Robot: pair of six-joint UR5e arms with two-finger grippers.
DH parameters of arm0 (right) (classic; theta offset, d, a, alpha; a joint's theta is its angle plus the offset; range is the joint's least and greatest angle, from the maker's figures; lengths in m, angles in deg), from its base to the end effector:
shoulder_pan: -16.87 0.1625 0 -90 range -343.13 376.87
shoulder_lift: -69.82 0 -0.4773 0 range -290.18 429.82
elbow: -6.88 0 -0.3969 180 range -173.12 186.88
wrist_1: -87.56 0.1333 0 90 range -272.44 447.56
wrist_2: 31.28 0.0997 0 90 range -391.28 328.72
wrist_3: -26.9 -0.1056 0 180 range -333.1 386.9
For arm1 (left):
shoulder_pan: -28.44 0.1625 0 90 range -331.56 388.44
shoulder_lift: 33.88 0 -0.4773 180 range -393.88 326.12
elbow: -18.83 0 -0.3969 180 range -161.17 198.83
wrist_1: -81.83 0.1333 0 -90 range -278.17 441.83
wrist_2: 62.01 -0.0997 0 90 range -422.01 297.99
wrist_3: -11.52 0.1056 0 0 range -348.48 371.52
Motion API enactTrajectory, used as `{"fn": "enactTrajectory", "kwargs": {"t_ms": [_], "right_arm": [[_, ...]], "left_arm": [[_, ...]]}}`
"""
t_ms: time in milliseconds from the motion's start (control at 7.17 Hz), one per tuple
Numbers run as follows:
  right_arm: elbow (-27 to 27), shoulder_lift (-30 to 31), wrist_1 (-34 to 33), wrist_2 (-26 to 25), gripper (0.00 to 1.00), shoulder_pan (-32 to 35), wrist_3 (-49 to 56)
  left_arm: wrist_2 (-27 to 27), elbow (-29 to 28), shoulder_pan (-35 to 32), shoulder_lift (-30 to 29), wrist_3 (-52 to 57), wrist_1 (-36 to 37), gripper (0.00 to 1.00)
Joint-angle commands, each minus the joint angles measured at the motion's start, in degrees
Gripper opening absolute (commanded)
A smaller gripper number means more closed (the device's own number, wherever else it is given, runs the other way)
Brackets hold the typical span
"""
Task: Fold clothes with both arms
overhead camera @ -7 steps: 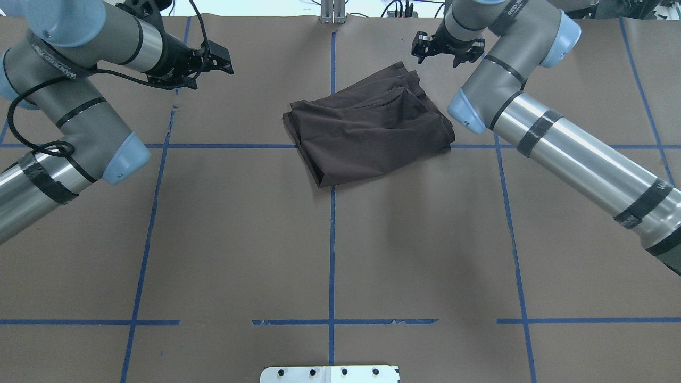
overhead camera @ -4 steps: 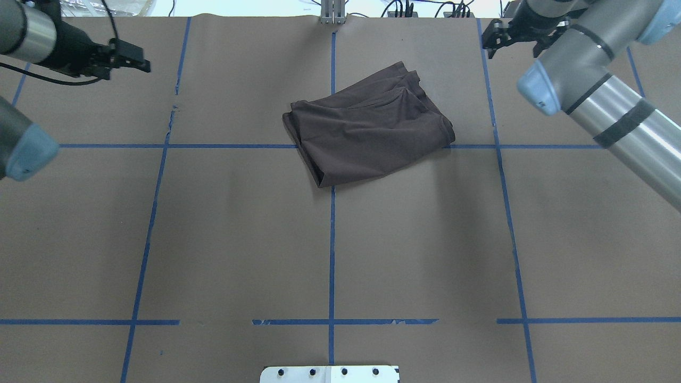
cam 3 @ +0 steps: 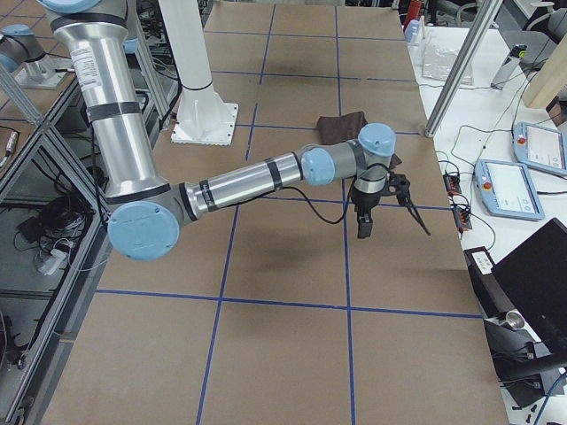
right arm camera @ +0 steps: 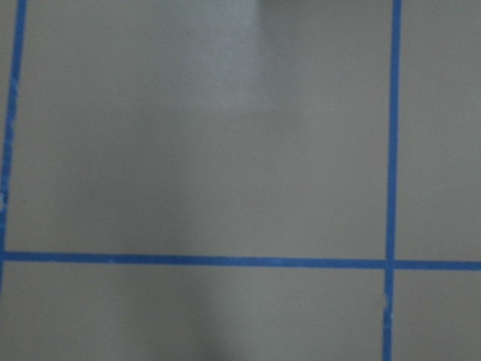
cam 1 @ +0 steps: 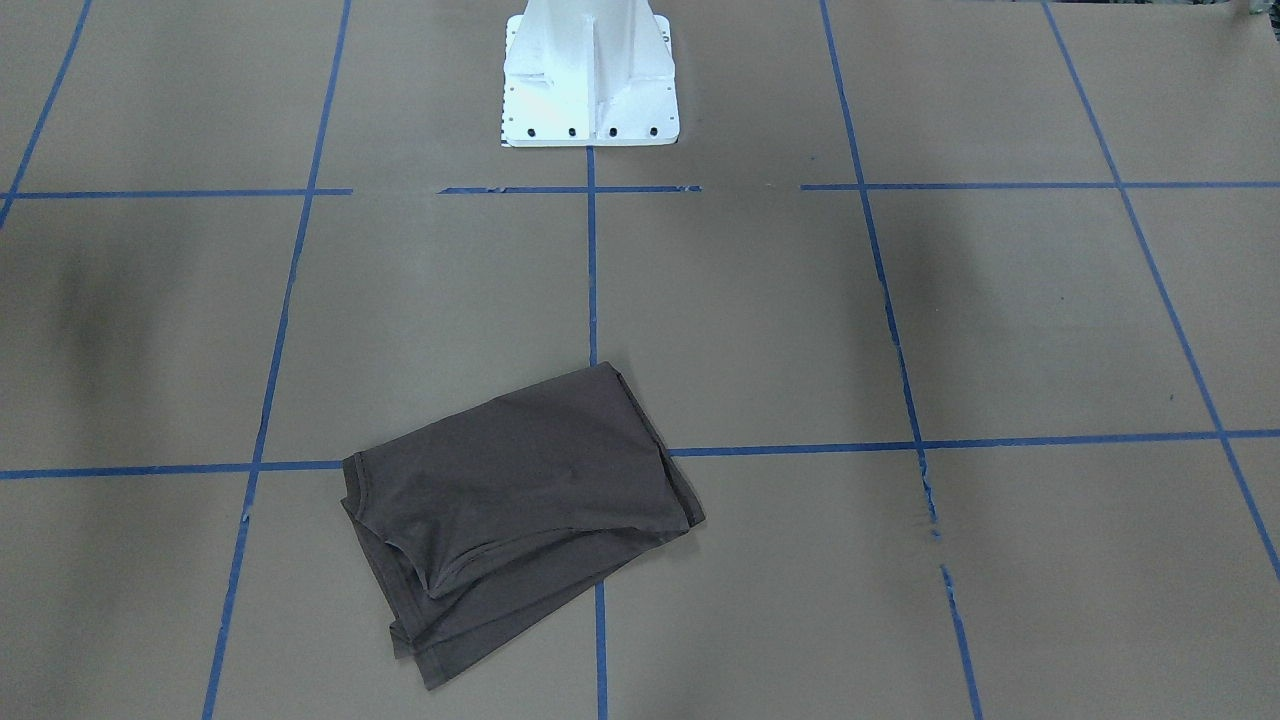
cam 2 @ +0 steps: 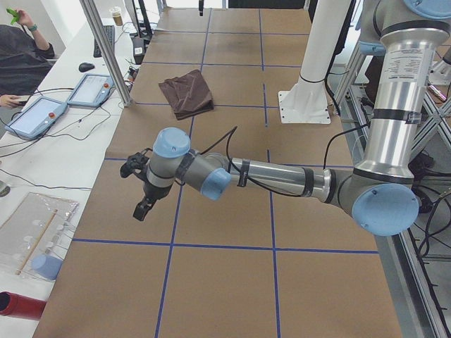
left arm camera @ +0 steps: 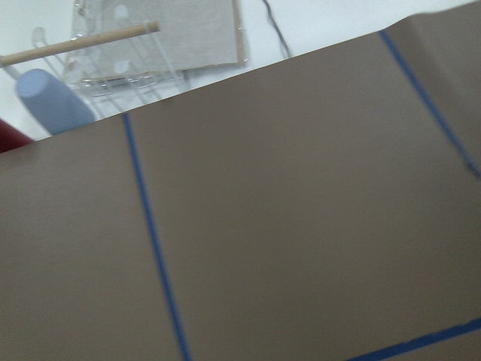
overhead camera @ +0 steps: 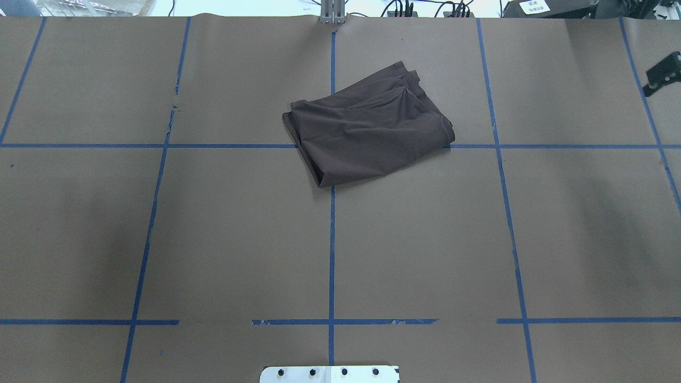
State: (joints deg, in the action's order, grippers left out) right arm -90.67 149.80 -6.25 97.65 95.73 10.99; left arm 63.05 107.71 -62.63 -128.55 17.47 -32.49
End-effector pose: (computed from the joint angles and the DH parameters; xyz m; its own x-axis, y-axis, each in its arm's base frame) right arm -0.0460 -0.5799 0.5688 0.7577 -0.0243 0.6522 -0.0208 0.9979 0.0614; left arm -0.0832 -0.5621 0.6434 0.8207 0.3435 -0.4566 -0.0689 0.8528 0.5176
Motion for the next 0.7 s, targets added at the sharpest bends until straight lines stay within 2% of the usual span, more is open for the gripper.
{"fn": "enactTrajectory", "kwargs": {"t_ms": [0, 139, 279, 418, 558], "right_arm": [[-2.9, 7.2, 0.6, 0.0, 1.00, 1.3, 3.2], [-2.8, 7.8, 0.9, 1.4, 1.00, 1.6, 3.6], [-4.0, 11.2, 3.7, 4.6, 1.00, 1.5, 3.4], [-4.0, 13.9, 8.6, 6.3, 1.00, 1.6, 3.2], [-4.2, 15.5, 10.1, 6.8, 1.00, 2.1, 3.1]], "left_arm": [[2.4, -2.6, -3.8, 2.5, 5.2, -1.6, 1.00], [2.1, -3.5, -3.8, 3.8, 4.9, -1.7, 1.00], [2.1, -4.4, -3.7, 2.7, 0.8, 0.8, 1.00], [2.2, -3.9, -3.1, 2.7, -1.3, 5.4, 1.00], [2.3, -1.9, -2.3, 2.7, -1.5, 10.4, 1.00]]}}
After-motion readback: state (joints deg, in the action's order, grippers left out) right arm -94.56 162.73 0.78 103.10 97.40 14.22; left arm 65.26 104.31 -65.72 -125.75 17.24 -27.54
